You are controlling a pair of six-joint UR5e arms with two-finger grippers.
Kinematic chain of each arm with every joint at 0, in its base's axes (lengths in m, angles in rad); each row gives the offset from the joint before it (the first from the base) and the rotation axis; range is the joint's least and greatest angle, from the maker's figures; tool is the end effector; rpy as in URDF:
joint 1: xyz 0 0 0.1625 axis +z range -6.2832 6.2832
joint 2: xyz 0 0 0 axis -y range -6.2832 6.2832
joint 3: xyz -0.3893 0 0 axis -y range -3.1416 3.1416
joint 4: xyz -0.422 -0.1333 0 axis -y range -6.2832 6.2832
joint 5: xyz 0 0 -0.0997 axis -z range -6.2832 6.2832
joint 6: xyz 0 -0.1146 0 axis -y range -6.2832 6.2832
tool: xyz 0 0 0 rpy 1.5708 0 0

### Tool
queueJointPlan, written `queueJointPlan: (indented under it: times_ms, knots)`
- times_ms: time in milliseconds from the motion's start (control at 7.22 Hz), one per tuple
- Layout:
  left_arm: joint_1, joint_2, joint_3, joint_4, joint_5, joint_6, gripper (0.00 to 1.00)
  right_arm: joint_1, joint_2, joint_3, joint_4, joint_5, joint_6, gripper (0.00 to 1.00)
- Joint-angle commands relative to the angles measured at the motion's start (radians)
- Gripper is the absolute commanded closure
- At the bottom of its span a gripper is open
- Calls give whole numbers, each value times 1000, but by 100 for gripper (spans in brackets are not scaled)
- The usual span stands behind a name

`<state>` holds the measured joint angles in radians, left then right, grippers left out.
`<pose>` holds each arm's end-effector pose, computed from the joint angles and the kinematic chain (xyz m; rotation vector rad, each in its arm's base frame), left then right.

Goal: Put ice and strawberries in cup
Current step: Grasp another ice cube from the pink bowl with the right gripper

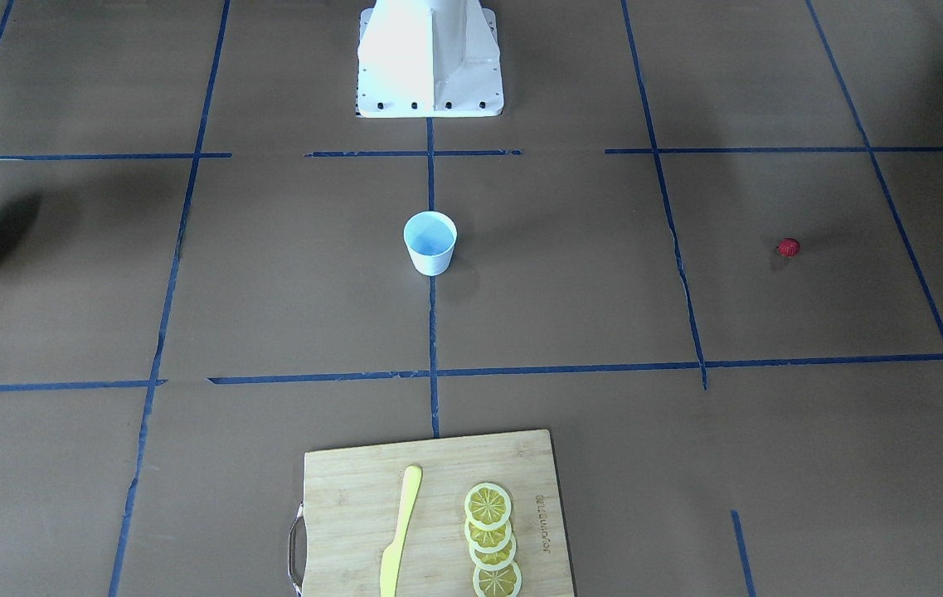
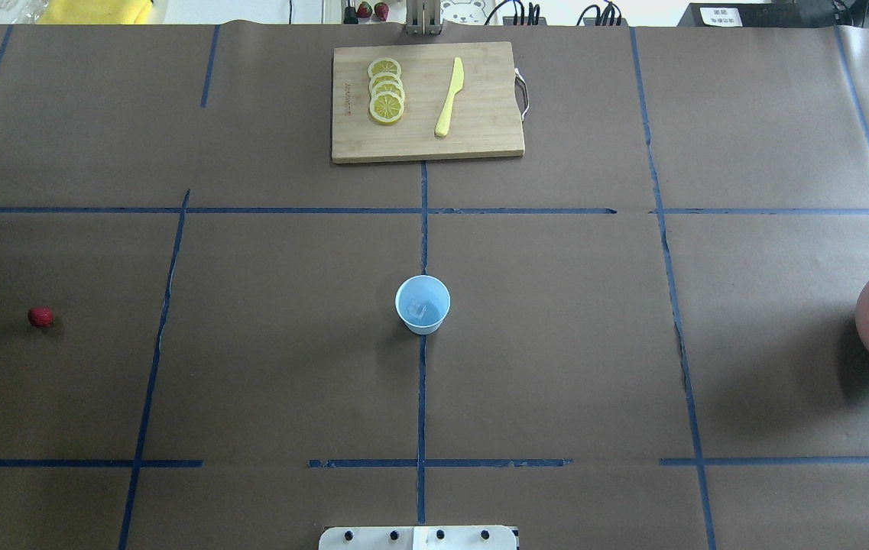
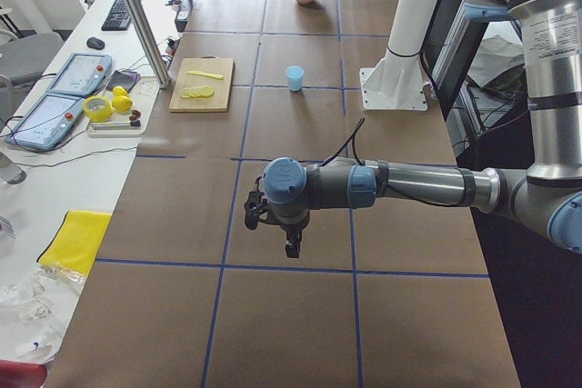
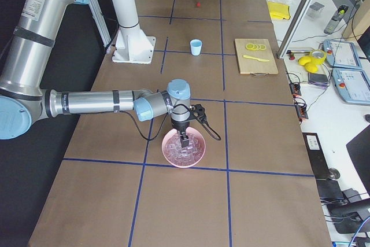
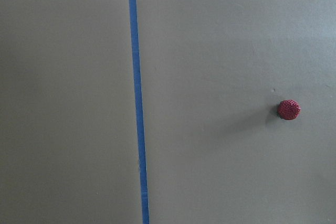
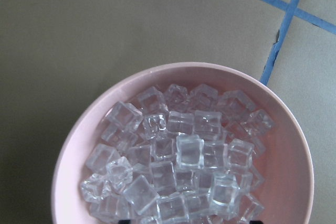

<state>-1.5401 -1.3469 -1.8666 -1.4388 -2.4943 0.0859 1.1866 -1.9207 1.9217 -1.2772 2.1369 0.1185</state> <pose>-0.0287 -0.4309 0.5867 -0.0303 0.9246 0.0804 -0.0878 -0.4089 0.5914 0.1385 -0.6185 -0.3402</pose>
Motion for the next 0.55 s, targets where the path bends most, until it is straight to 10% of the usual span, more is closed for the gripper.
queueJointPlan:
  times_ms: [0,416]
  knots:
    - [0,0,0,0,-1,0,0,-1,11,-62,28,-9,-28,21]
    - [0,0,0,0,-1,0,0,-2,17,-193,223,9,0,24]
